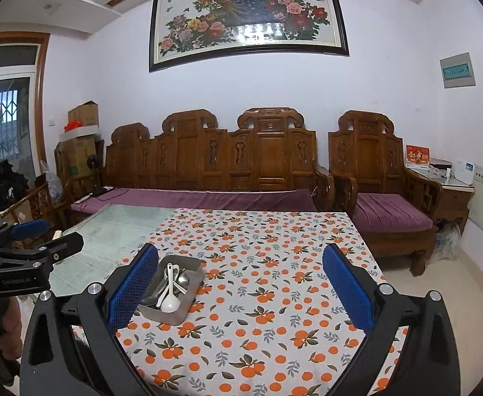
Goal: Organize utensils
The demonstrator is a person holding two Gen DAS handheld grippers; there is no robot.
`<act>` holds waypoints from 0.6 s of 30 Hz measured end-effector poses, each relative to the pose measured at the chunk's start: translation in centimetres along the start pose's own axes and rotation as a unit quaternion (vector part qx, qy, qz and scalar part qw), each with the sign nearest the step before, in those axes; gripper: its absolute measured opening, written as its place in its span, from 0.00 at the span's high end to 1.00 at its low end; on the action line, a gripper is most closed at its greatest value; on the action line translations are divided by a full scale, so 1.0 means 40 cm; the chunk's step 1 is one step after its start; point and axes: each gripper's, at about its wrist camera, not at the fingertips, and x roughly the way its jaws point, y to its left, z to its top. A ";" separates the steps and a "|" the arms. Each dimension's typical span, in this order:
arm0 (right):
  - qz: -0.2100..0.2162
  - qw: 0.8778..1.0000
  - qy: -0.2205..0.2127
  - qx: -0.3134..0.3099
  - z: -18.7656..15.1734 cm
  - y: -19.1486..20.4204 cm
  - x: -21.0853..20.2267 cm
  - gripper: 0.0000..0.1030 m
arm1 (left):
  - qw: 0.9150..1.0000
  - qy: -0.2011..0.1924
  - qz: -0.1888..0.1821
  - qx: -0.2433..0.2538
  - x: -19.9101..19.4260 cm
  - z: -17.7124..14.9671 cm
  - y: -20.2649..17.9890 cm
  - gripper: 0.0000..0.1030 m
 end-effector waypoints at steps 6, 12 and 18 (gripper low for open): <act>-0.001 1.000 0.002 0.002 -0.002 0.004 -0.003 0.03 | 1.000 -0.001 0.001 0.000 -0.004 -0.001 0.000 0.08; 0.000 1.000 0.005 0.004 -0.009 0.006 0.002 0.03 | 1.000 -0.006 -0.001 -0.003 -0.015 0.004 -0.001 0.08; 0.001 1.000 0.006 0.005 -0.010 0.001 0.006 0.03 | 1.000 -0.007 -0.002 -0.004 -0.019 0.005 0.000 0.08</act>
